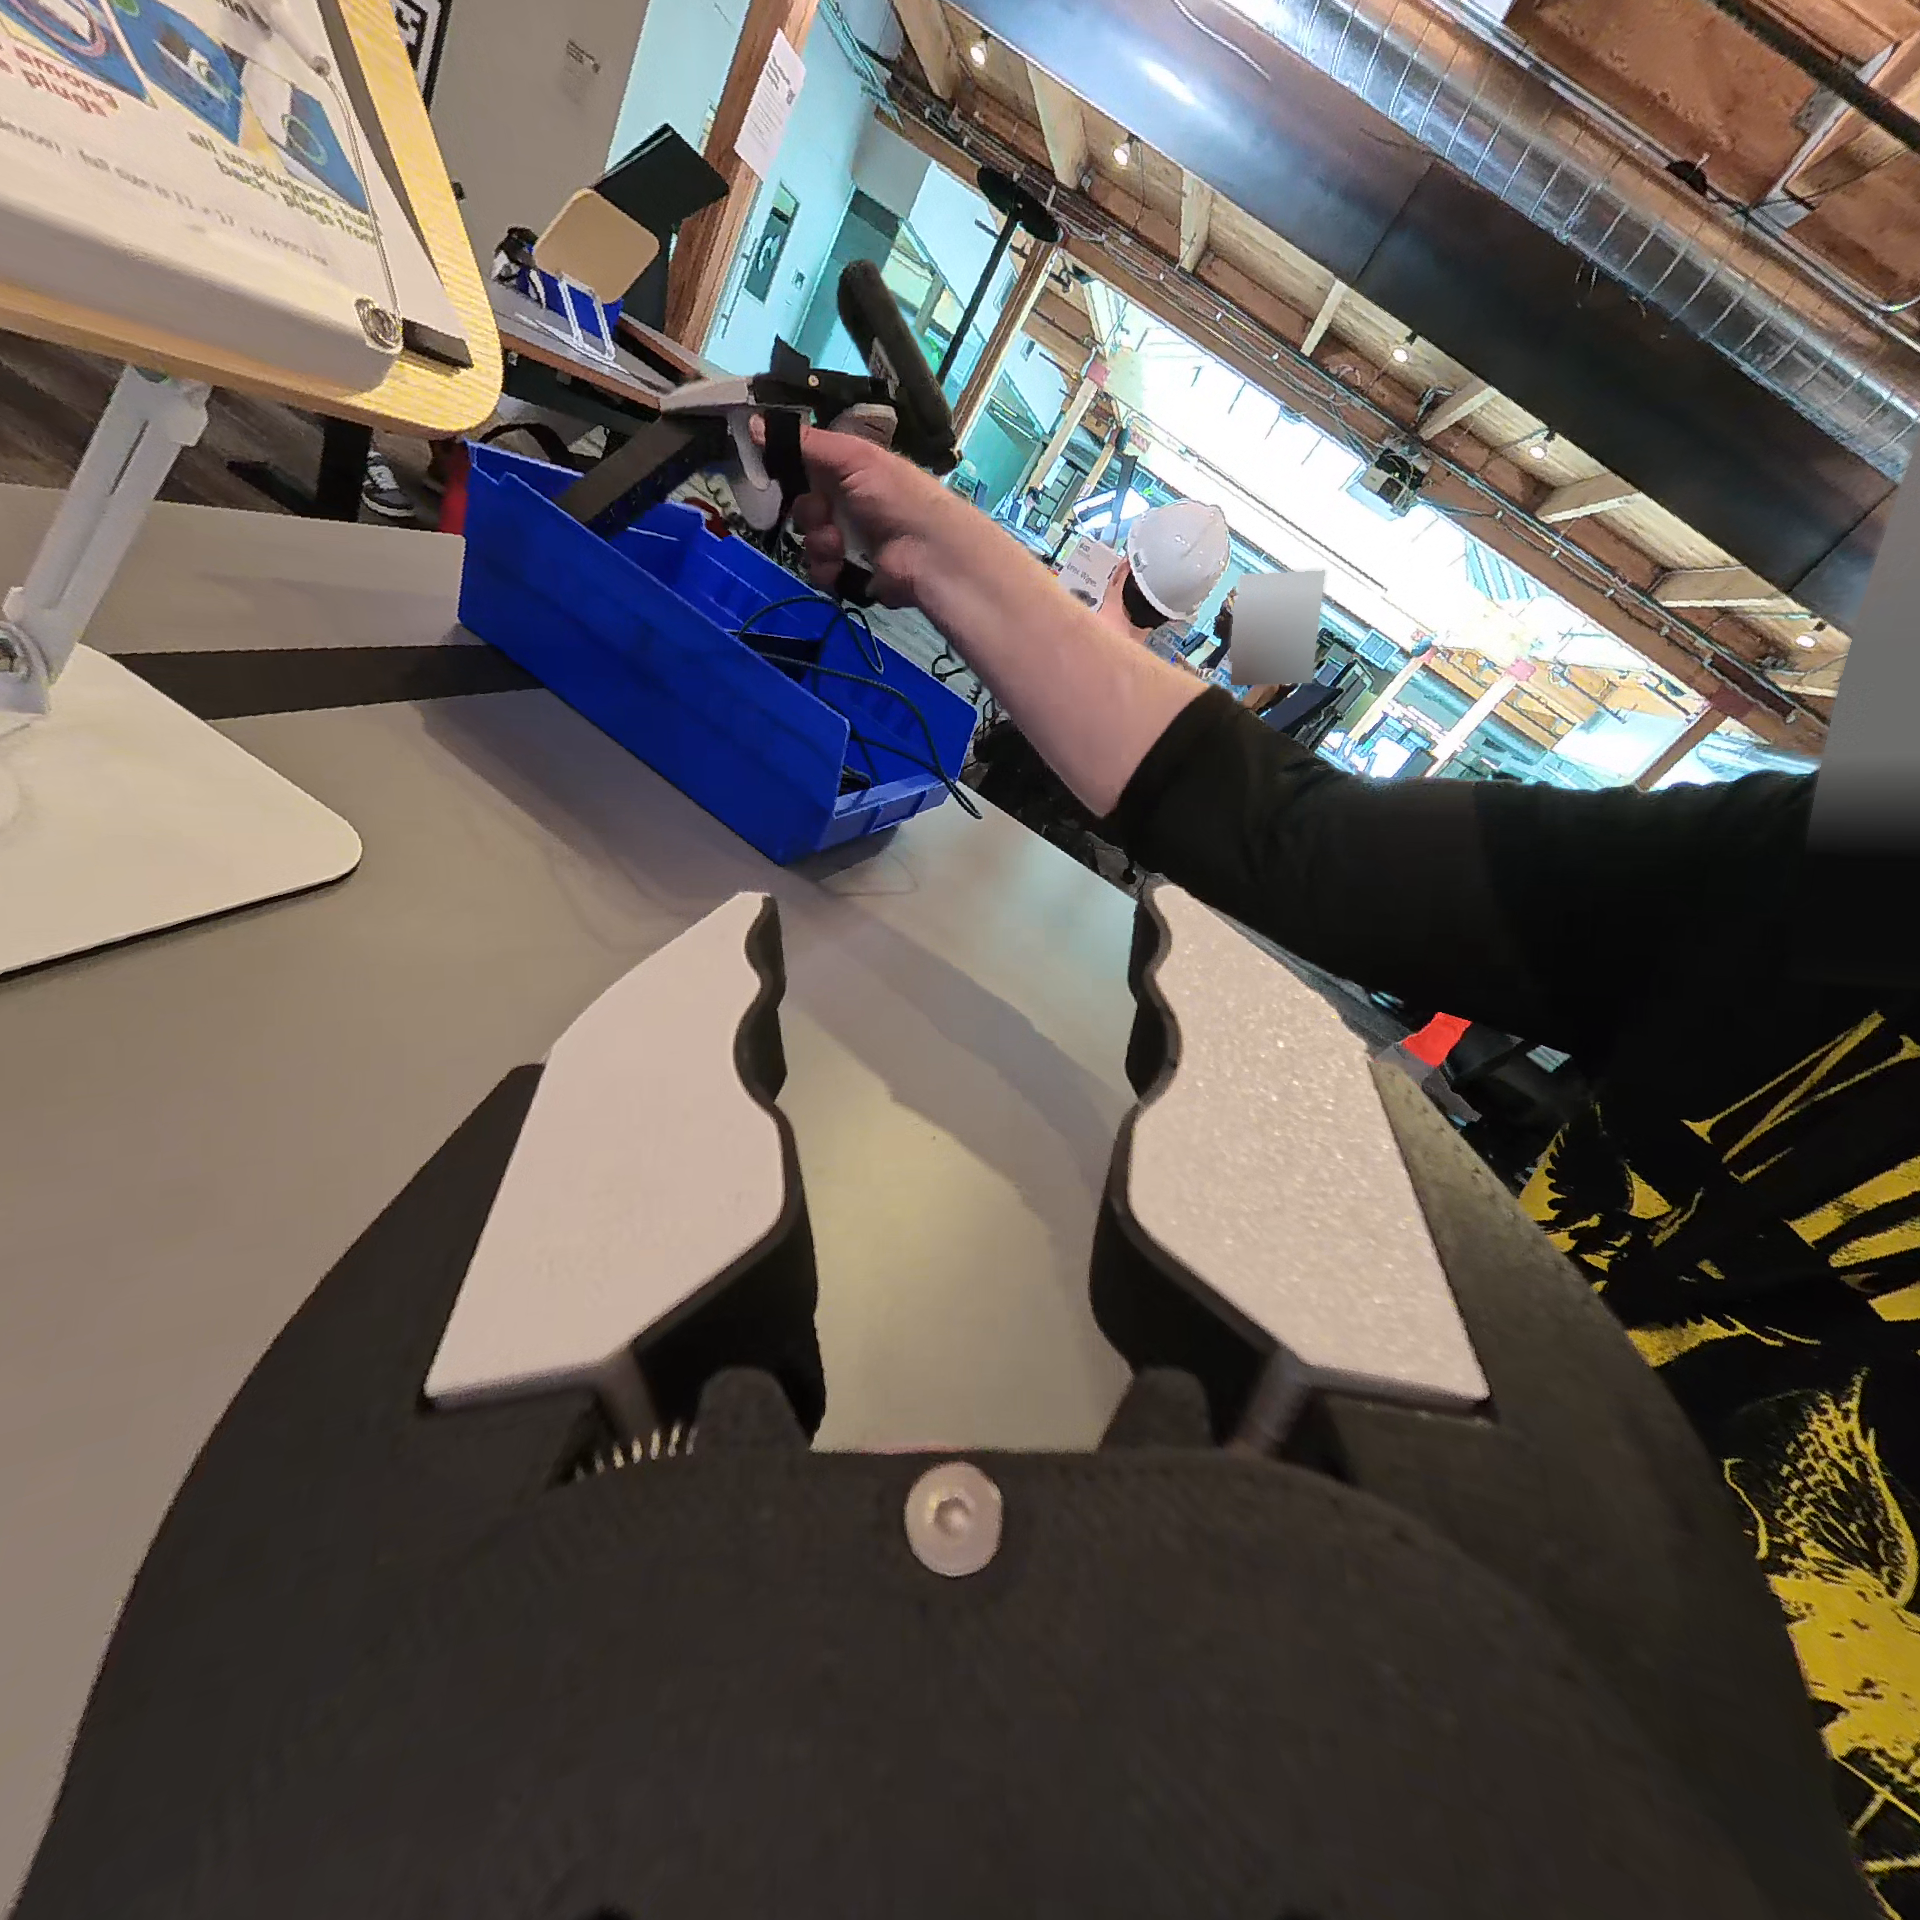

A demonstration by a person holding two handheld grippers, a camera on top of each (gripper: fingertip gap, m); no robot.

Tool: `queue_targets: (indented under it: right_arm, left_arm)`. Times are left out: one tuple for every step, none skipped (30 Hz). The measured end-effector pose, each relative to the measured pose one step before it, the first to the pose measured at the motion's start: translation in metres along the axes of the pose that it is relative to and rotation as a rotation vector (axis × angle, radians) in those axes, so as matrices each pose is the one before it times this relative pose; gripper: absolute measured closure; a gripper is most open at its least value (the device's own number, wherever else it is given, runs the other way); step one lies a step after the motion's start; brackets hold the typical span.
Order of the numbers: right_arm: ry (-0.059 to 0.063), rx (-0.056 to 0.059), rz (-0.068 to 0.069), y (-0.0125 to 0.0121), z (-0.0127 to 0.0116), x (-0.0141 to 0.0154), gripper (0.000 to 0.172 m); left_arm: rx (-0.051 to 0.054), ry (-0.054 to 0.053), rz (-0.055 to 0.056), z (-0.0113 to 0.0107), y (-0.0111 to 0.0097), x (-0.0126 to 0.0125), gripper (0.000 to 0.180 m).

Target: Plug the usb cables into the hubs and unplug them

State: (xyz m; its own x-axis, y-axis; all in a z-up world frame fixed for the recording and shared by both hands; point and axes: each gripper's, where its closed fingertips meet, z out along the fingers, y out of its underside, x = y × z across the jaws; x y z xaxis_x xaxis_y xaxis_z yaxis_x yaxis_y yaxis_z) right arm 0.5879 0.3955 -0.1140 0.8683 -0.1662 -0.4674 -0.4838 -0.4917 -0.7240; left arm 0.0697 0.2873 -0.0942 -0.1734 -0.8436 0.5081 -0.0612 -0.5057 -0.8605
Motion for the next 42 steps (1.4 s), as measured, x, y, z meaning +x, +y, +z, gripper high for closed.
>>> queue_targets:
  right_arm:
    - [-0.0072, -0.0312, 0.0331, 0.00293, -0.00037, 0.006, 0.117]
    - [0.0089, -0.024, 0.0212, 0.00226, -0.00055, 0.00657, 0.117]
    - [0.0252, -0.025, 0.0099, 0.00288, 0.00049, 0.0078, 0.117]
    - [0.0377, -0.0353, 0.0045, 0.00482, 0.00064, 0.00876, 0.114]
    - [0.0695, -0.0433, -0.0075, 0.00602, 0.00025, 0.01209, 0.11]
    - [0.1165, -0.035, -0.044, 0.0044, -0.00071, 0.0157, 0.101]
    - [0.1066, -0.0244, -0.0654, 0.00275, -0.00168, 0.01085, 0.092]
    - [0.0721, -0.0398, -0.062, 0.00425, -0.00152, 0.00457, 0.076]
    - [0.0703, -0.0514, -0.0675, 0.00554, -0.00079, 0.004, 0.071]
    - [0.0513, -0.0509, -0.0618, 0.00558, 0.00075, 0.00258, 0.069]
    - [0.0371, -0.0364, -0.0379, 0.00379, 0.00023, 0.003, 0.062]
    - [0.0312, -0.0007, -0.0213, -0.00015, -0.00326, 0.00346, 0.058]
    - [-0.0012, 0.0239, -0.0077, -0.00266, -0.0066, -0.00018, 0.06]
    - [-0.0191, 0.0293, -0.0008, -0.00307, -0.00896, -0.00307, 0.062]
    - [-0.0009, 0.0299, -0.0083, -0.00276, -0.01023, -0.00102, 0.064]
    - [0.0123, 0.0305, -0.0138, -0.00239, -0.01085, 0.00046, 0.064]
    - [-0.0001, 0.0293, -0.011, -0.00168, -0.01147, -0.00176, 0.064]
    - [-0.0091, 0.0304, -0.0093, -0.0011, -0.01266, -0.00392, 0.066]
    - [0.0008, 0.0436, -0.0121, -0.00182, -0.01416, -0.00357, 0.068]
    - [0.0094, 0.0541, -0.0124, -0.00266, -0.01552, -0.003, 0.07]
    - [-0.0013, 0.0465, -0.012, -0.00109, -0.0153, -0.00491, 0.072]
    - [-0.0097, 0.0332, -0.0096, 0.00181, -0.01469, -0.00626, 0.073]
    - [-0.0025, 0.0281, -0.0064, 0.0036, -0.01383, -0.00551, 0.073]
    - [0.0042, 0.0264, -0.007, 0.00478, -0.01279, -0.00455, 0.073]
    - [0.0012, 0.0199, -0.0044, 0.00714, -0.01128, -0.00446, 0.073]
    - [0.0, 0.0146, 0.0046, 0.00915, -0.01005, -0.00376, 0.072]
    - [-0.0002, 0.0143, 0.0112, 0.01006, -0.00881, -0.003, 0.072]
    - [-0.0037, 0.012, 0.0141, 0.01116, -0.00748, -0.00291, 0.072]
    - [-0.0014, 0.0054, 0.0152, 0.01257, -0.006, -0.00183, 0.073]
    - [0.0048, 0.0021, 0.0134, 0.01286, -0.00463, -0.00019, 0.073]
    - [0.0028, 0.0064, 0.0147, 0.01229, -0.00331, 0.00038, 0.073]
    - [-0.004, 0.0066, 0.0222, 0.01208, -0.00237, 0.00042, 0.073]
    - [-0.0046, 0.0047, 0.0261, 0.01148, -0.00167, 0.00125, 0.074]
    - [0.0009, 0.008, 0.024, 0.01022, -0.00154, 0.00238, 0.075]
    - [0.0001, 0.0095, 0.0185, 0.00888, -0.00136, 0.00236, 0.078]
    - [-0.0042, 0.0094, 0.0116, 0.00776, -0.00107, 0.00179, 0.082]
    - [0.0018, 0.0036, 0.0101, 0.00735, -0.00061, 0.00295, 0.083]
    - [0.0086, -0.0085, 0.0134, 0.00785, 0.00032, 0.00419, 0.083]
    - [0.0069, -0.0103, 0.0144, 0.00732, 0.0013, 0.00387, 0.081]
    - [-0.0011, -0.0042, 0.012, 0.00566, 0.00221, 0.00227, 0.082]
    - [-0.0061, -0.0047, 0.0102, 0.00488, 0.00311, 0.00105, 0.082]
    - [-0.0069, -0.0085, 0.0074, 0.00484, 0.00387, 0.00023, 0.082]
  left_arm:
    - [-0.0013, 0.0007, -0.0016, -0.00004, 0.00023, -0.00008, 0.117]
    - [0.0003, -0.0016, -0.0009, -0.00003, 0.00012, -0.00046, 0.117]
    - [0.0004, 0.0006, -0.0024, 0.00016, 0.00012, -0.00025, 0.117]
    - [-0.0014, 0.0028, -0.0037, 0.00043, 0.00056, 0.00005, 0.117]
    - [-0.003, 0.0025, -0.0024, 0.00045, 0.00078, 0.00011, 0.116]
    - [-0.0042, 0.001, 0.0003, 0.00038, 0.00093, 0.00032, 0.116]
    - [-0.0039, 0.0007, 0.0015, 0.00023, 0.00061, 0.00052, 0.116]
    - [-0.0028, 0.0014, 0.0016, -0.00011, 0.00023, 0.0006, 0.116]
    - [-0.0015, 0.0002, 0.0015, -0.00009, -0.00015, 0.00012, 0.116]
    - [0.0006, -0.0004, -0.0003, -0.00004, -0.00068, -0.00024, 0.116]
    - [0.0024, 0.0015, -0.0013, -0.00002, -0.00073, -0.00001, 0.116]
    - [0.0001, 0.0008, -0.0005, -0.00003, -0.00028, 0.00007, 0.116]
    - [-0.0023, -0.0024, 0.0007, 0.00005, 0.00025, -0.00025, 0.116]
    - [-0.0037, -0.0025, 0.001, -0.00015, 0.00053, -0.00032, 0.116]
    - [-0.0032, -0.0026, 0.0026, -0.00021, 0.0003, -0.00034, 0.115]
    - [-0.0002, -0.0032, 0.0033, -0.0003, -0.00021, -0.00044, 0.115]
    - [0.0009, -0.0017, 0.0005, -0.00032, -0.00068, -0.00043, 0.115]
    - [0.0008, -0.0033, 0.0002, -0.00042, -0.00067, -0.00059, 0.114]
    - [0.0011, -0.0089, 0.0027, -0.00059, -0.00064, -0.00138, 0.114]
    - [-0.0009, -0.0104, 0.0038, -0.00059, -0.00047, -0.00141, 0.114]
    - [-0.0033, -0.0113, 0.0054, -0.00083, -0.00022, -0.00137, 0.113]
    - [-0.0044, -0.0165, 0.0098, -0.0012, -0.00048, -0.00184, 0.113]
    - [-0.003, -0.0226, 0.0135, -0.00183, -0.00119, -0.00242, 0.112]
    - [-0.0017, -0.0214, 0.0155, -0.00239, -0.00202, -0.00201, 0.112]
    - [-0.0032, -0.0229, 0.0181, -0.00297, -0.00245, -0.00212, 0.111]
    - [-0.002, -0.0292, 0.0234, -0.0042, -0.00349, -0.00255, 0.109]
    - [0.0048, -0.0396, 0.0276, -0.00585, -0.00536, -0.00405, 0.106]
    - [0.0061, -0.0496, 0.0269, -0.00745, -0.0061, -0.00598, 0.106]
    - [0.0052, -0.0575, 0.0248, -0.00867, -0.00653, -0.00798, 0.104]
    - [0.0089, -0.0648, 0.0304, -0.01013, -0.00709, -0.00979, 0.101]
    - [0.0061, -0.0791, 0.0387, -0.01121, -0.00652, -0.01278, 0.1]
    - [0.0002, -0.0874, 0.0411, -0.01187, -0.00539, -0.01541, 0.1]
    - [-0.0041, -0.0865, 0.0356, -0.01217, -0.00425, -0.01701, 0.098]
    - [-0.0002, -0.0913, 0.0282, -0.01253, -0.00372, -0.01946, 0.097]
    - [0.0075, -0.0964, 0.0208, -0.01221, -0.0039, -0.02219, 0.096]
    - [0.0116, -0.0759, 0.0141, -0.01082, -0.00385, -0.02156, 0.095]
    - [0.0022, -0.0605, 0.0035, -0.00851, -0.00185, -0.02148, 0.094]
    - [-0.0113, -0.0642, -0.0049, -0.00617, 0.00119, -0.02348, 0.093]
    - [-0.0147, -0.0608, -0.0103, -0.00389, 0.00295, -0.02332, 0.089]
    - [-0.0116, -0.0471, -0.0152, -0.00185, 0.00369, -0.02135, 0.088]
    - [-0.0174, -0.0437, -0.018, 0.00009, 0.00528, -0.02063, 0.088]
    - [-0.0201, -0.0385, -0.0193, 0.00178, 0.00628, -0.01923, 0.086]
